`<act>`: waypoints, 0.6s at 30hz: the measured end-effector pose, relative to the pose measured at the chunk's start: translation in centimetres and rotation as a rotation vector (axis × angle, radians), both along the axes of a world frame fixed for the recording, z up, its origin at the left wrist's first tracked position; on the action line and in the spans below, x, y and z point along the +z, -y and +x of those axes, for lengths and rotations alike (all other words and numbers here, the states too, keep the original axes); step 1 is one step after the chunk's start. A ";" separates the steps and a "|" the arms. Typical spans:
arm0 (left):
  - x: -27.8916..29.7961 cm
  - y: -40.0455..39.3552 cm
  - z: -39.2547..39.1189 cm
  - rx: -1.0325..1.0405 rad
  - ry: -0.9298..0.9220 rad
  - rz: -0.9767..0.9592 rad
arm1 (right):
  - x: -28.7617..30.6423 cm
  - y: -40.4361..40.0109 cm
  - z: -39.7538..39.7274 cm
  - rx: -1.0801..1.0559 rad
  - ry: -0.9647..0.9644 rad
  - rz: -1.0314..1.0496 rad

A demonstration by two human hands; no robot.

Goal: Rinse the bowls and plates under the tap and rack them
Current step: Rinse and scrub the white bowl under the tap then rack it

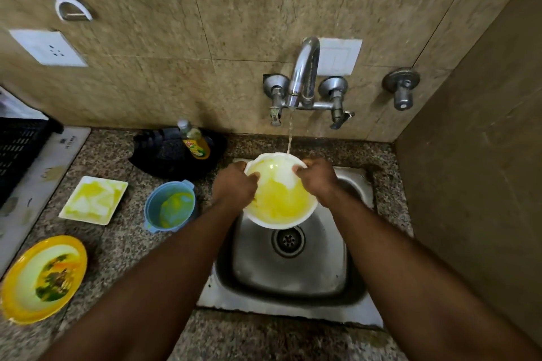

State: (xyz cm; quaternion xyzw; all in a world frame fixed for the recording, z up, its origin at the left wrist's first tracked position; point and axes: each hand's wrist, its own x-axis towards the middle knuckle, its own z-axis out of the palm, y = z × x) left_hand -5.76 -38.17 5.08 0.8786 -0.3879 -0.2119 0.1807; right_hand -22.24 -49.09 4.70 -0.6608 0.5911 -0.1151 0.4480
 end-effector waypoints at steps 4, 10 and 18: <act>-0.8 1.4 -4.5 -0.077 0.334 0.127 | -0.2 -1.1 0.3 -0.063 -0.029 0.014; -0.5 3.1 -4.5 0.162 0.108 0.003 | 0.7 -2.6 -0.8 -0.090 -0.097 -0.101; -0.5 2.9 -5.1 0.112 0.070 -0.072 | 0.8 -2.3 -2.4 -0.079 -0.174 -0.109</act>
